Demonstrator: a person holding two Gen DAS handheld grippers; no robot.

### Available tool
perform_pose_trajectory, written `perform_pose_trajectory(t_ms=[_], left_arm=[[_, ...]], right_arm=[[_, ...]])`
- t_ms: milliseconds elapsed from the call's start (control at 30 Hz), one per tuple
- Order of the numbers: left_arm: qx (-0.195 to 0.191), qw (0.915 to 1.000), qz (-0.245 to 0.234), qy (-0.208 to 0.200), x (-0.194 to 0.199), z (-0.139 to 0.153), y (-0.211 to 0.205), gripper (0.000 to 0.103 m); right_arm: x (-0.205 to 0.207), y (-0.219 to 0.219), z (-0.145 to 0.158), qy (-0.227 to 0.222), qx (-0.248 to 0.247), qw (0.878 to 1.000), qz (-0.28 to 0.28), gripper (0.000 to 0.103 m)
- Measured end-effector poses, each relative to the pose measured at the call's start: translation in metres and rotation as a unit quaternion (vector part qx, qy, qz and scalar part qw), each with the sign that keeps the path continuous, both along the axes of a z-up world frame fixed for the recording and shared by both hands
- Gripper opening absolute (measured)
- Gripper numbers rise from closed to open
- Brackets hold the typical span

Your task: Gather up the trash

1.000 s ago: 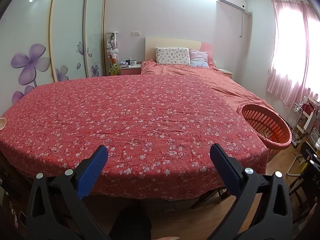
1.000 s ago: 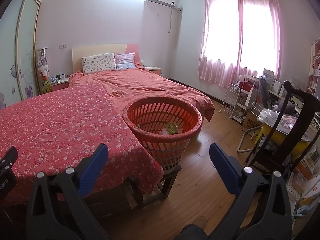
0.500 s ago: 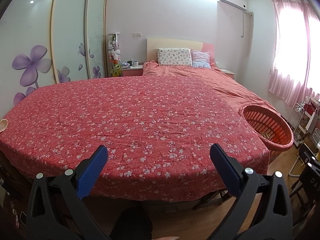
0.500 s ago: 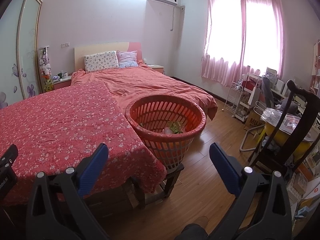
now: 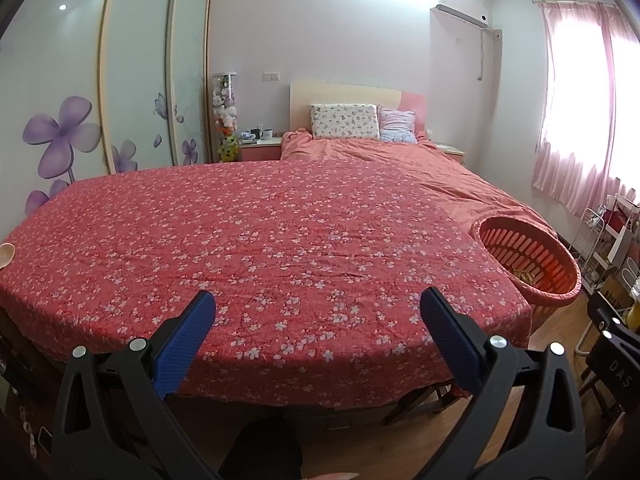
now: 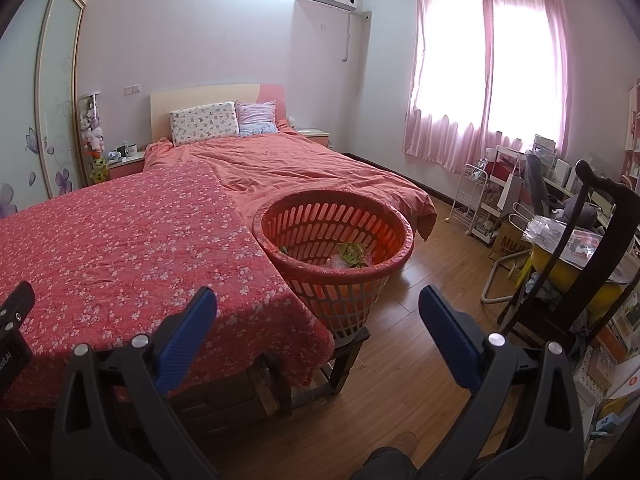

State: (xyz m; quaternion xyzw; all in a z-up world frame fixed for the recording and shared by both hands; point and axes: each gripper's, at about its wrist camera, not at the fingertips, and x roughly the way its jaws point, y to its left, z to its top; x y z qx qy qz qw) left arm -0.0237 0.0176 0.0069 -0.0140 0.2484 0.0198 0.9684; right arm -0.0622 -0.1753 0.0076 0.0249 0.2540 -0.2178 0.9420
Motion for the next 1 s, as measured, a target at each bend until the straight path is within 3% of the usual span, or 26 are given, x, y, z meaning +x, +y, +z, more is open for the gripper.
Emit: perform_pose_trajectory(t_ms=[1000], left_arm=[[-0.002,1.0,-0.001,0.006,-0.0005,-0.0012,-0.0012,0.101]], right_arm=[[0.0,-0.0017,-0.0015,0.002,0.003,1.0,0.001,0.099]])
